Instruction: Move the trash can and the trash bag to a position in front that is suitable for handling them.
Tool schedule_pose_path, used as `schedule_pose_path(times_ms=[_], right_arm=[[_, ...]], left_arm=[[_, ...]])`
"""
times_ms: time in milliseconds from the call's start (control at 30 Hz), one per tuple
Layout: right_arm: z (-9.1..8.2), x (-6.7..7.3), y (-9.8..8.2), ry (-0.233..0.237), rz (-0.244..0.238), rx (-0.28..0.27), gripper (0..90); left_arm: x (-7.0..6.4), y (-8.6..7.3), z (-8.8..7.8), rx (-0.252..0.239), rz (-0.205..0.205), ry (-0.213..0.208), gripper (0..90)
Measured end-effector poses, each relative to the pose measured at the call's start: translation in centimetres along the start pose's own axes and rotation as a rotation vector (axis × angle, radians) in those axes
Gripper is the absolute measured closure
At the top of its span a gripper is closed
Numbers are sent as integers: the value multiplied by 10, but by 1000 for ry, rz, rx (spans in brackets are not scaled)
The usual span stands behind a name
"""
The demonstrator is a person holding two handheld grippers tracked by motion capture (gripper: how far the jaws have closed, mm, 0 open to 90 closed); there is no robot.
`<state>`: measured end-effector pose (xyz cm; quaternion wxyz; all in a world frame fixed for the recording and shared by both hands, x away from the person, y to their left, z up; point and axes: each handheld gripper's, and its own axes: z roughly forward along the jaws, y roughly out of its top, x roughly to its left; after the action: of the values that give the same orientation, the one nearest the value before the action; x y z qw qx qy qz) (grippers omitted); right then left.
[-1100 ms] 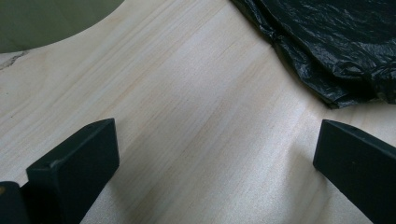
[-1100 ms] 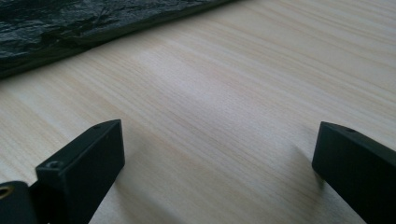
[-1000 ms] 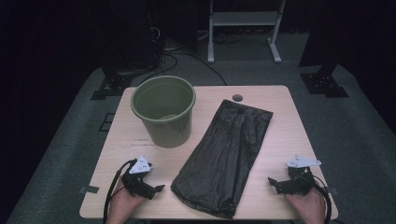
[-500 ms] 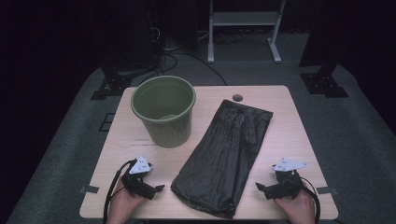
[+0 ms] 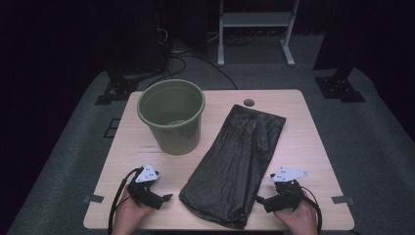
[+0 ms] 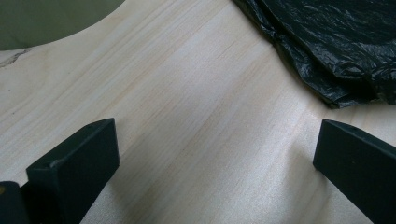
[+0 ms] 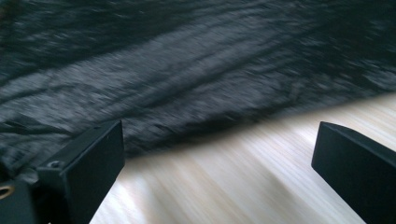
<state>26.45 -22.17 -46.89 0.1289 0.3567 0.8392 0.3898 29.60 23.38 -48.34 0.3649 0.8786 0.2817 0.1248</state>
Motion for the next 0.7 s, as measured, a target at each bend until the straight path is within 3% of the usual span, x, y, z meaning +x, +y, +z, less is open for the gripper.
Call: schedule_pose_path(times_ms=[133, 300, 467, 500, 533, 600, 633, 667, 700], right_arm=[[8, 12, 5, 31, -22, 2, 12], [16, 21, 9, 53, -48, 16, 83], [24, 26, 10, 39, -74, 50, 251], [24, 26, 10, 39, -74, 50, 251], [27, 27, 10, 17, -90, 67, 373], [26, 27, 10, 23, -95, 55, 489], [26, 27, 10, 23, -95, 55, 489], [25, 28, 10, 16, -117, 50, 655], [25, 28, 10, 16, -117, 50, 655]], left_arm=[[0, 0, 0, 0, -1, 0, 0], [0, 0, 0, 0, -1, 0, 0], [0, 0, 0, 0, -2, 0, 0], [0, 0, 0, 0, -2, 0, 0], [-1, 0, 0, 1, -3, 1, 0], [-1, 0, 0, 0, -4, 1, 0], [-1, 0, 0, 0, -4, 1, 0], [-1, 0, 0, -1, -5, 2, 0], [-1, 0, 0, -1, -5, 2, 0]])
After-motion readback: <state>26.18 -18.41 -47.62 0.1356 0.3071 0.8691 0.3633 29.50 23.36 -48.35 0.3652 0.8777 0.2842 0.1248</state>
